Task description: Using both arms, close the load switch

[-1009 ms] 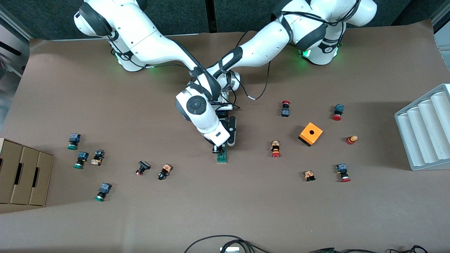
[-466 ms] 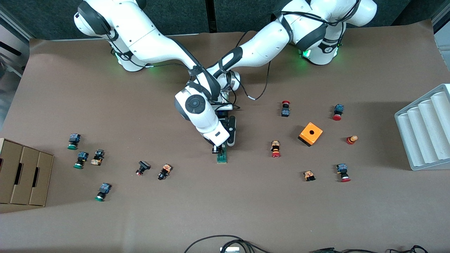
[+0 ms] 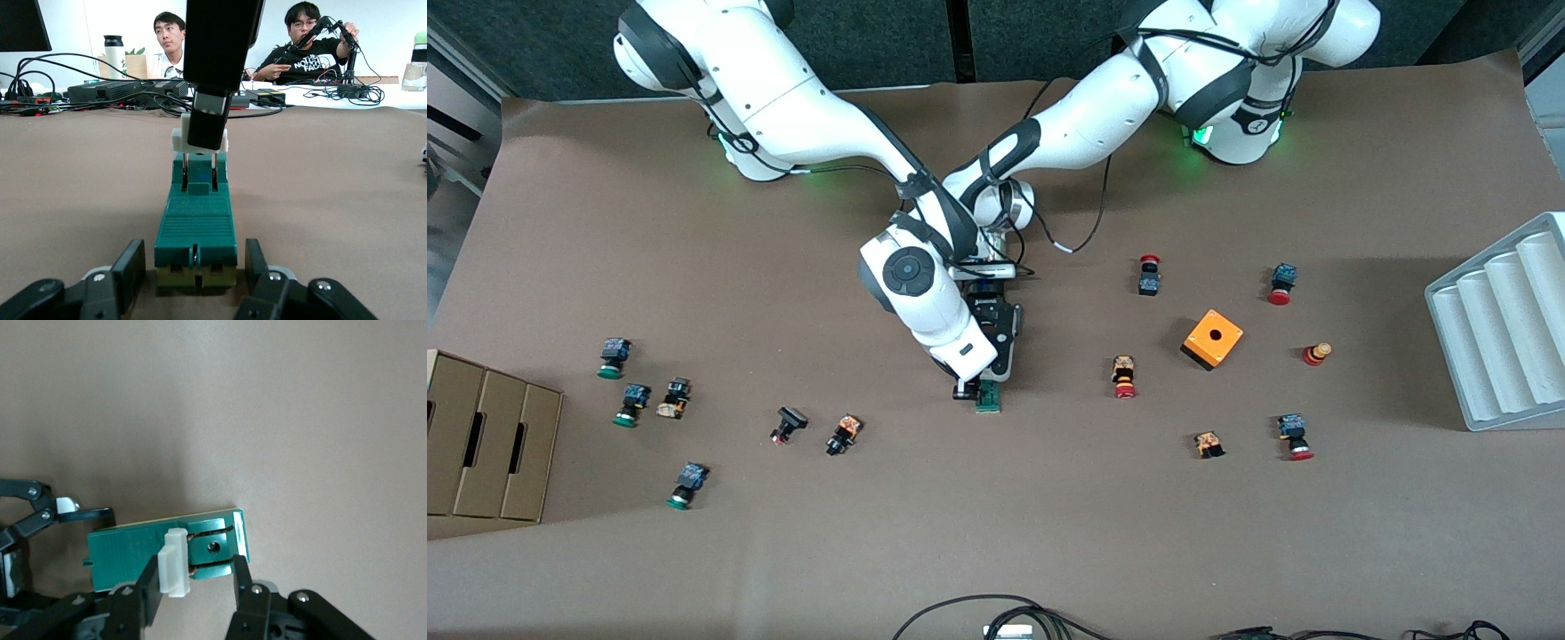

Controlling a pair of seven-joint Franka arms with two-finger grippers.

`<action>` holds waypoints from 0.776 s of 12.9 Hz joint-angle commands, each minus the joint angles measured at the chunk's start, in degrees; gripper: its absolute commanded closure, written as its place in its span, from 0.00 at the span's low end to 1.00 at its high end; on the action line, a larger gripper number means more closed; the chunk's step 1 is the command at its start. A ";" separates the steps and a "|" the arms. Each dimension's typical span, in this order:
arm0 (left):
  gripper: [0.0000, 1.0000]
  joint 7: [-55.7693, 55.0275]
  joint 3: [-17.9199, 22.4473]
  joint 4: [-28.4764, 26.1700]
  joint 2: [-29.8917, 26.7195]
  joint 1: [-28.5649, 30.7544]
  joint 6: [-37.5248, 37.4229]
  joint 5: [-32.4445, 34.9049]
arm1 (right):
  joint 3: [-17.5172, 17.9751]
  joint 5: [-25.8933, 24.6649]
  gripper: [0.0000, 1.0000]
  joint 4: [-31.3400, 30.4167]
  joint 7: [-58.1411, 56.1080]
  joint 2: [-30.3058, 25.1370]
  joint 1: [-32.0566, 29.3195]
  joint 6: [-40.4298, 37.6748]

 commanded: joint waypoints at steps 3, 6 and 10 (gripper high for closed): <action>0.32 -0.96 0.76 1.33 1.68 -1.00 -0.62 0.41 | -0.01 -0.68 0.54 1.04 -0.49 0.81 -0.30 1.39; 0.32 -0.96 0.67 1.33 1.68 -1.00 -0.62 0.41 | -0.01 -0.59 0.58 1.30 -0.23 0.72 -0.21 1.48; 0.32 -0.96 0.76 1.33 1.60 -1.00 -0.62 0.41 | -0.01 -0.59 0.59 1.65 -0.05 0.81 0.41 1.57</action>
